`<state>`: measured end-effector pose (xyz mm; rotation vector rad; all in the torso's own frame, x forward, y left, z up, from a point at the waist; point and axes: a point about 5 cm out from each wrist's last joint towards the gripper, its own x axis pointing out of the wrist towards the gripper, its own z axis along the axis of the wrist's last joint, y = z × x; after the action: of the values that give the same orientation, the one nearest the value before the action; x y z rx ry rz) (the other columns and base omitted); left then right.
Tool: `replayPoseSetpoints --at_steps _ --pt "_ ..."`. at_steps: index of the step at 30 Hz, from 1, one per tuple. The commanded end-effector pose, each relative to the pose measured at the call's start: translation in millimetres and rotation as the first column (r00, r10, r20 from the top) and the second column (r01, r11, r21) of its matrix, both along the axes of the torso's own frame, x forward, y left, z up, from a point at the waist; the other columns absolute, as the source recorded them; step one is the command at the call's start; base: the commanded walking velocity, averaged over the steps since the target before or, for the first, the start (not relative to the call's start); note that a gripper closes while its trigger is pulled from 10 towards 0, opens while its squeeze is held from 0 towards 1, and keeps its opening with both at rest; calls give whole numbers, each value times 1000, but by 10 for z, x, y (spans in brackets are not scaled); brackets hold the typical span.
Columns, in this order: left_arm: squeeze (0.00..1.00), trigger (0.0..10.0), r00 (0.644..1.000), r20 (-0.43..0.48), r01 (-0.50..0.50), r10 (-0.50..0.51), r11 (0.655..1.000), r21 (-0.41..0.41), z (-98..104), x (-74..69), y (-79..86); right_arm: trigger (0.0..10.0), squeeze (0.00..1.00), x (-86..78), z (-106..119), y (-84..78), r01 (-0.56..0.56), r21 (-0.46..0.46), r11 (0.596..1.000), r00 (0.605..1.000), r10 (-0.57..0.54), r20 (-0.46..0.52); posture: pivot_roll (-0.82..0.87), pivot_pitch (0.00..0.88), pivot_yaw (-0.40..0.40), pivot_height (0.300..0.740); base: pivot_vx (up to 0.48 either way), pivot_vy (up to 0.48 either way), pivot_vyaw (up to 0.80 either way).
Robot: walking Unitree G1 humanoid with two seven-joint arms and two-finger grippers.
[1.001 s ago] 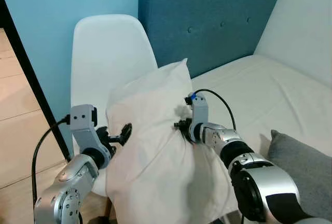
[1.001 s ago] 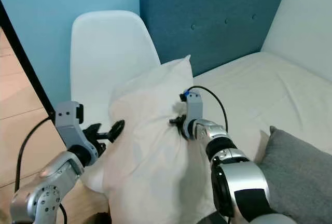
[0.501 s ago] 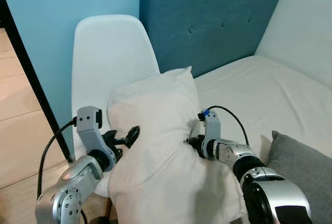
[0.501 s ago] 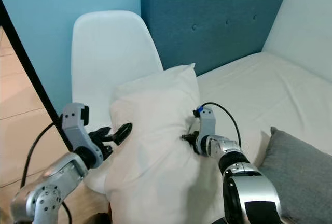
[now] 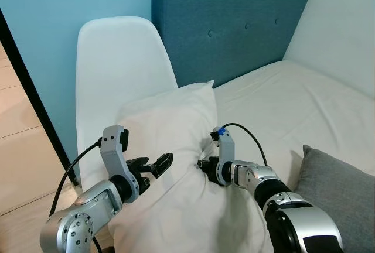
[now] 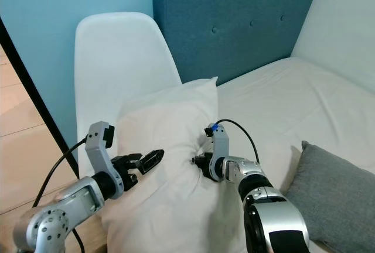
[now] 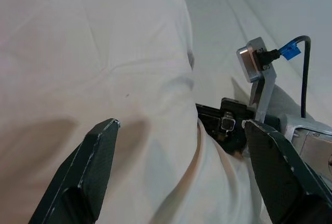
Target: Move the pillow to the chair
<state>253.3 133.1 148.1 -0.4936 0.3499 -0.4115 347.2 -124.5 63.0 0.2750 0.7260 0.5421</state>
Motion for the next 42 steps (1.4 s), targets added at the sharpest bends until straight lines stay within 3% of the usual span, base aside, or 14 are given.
replayPoseSetpoints --at_steps 1,4,5,6,8,11,12,14,15,27,37,40,41,42 --pt "0 10000 999 -33 28 -25 997 68 -32 7 -17 10000 51 -6 -17 -14 20 2 1000 1000 -20 -7 -13 44 -83 571 0 0 0" --pt "0 10000 999 -30 33 -28 983 180 -38 26 7 10000 55 7 1 -57 32 4 999 999 -32 0 -14 47 -81 571 0 0 0" --pt "302 10000 999 -23 30 -25 976 216 -39 42 31 10000 51 13 11 -80 36 3 999 999 -36 3 -13 51 -80 571 0 0 0" --pt "929 10000 1000 -20 22 -18 973 229 -42 59 64 10000 51 20 23 -110 42 4 999 999 -42 7 -14 56 -79 571 0 0 0" --pt "1000 10000 999 -33 -21 29 972 235 -100 133 187 10000 47 26 34 -145 47 3 999 999 -47 10 -22 65 -76 571 0 0 0" --pt "1000 10000 991 -78 -82 106 962 261 -289 218 412 10000 47 32 50 -199 52 -2 999 998 -52 17 -31 76 -75 571 0 0 0" --pt "522 10000 987 -103 -87 119 958 272 -407 221 486 10000 47 33 58 -213 48 1 999 999 -48 22 -47 92 -70 571 0 0 0" --pt "522 10000 986 -118 -83 120 957 279 -475 205 518 10000 47 32 63 -219 43 4 999 999 -43 26 -50 95 -68 571 0 0 0" --pt "0 10000 983 -137 -86 126 961 264 -560 193 542 10000 43 32 73 -229 38 9 999 999 -38 30 -62 114 -59 571 0 0 0" --pt "0 10000 983 -137 -135 123 987 -90 -786 408 368 10000 31 45 292 -214 -1 118 993 996 -10 90 -114 206 -28 571 0 0 0" --pt "0 10000 994 -105 -16 5 994 -106 -778 651 110 10000 27 14 528 -152 -55 156 986 989 33 141 -152 254 -29 571 0 0 0" --pt "0 8471 995 -103 -13 4 997 -80 -774 700 116 10000 27 16 583 -151 -51 154 987 988 27 153 -153 253 -24 571 0 0 0" --pt "0 0 994 -105 -17 12 999 -50 -775 714 156 10000 24 27 619 -148 -46 160 986 987 20 160 -149 248 -24 571 0 0 0" --pt "0 0 994 -105 -17 12 999 -50 -775 714 156 10000 24 27 619 -148 -46 160 986 987 20 160 -149 248 -24 571 0 0 0"
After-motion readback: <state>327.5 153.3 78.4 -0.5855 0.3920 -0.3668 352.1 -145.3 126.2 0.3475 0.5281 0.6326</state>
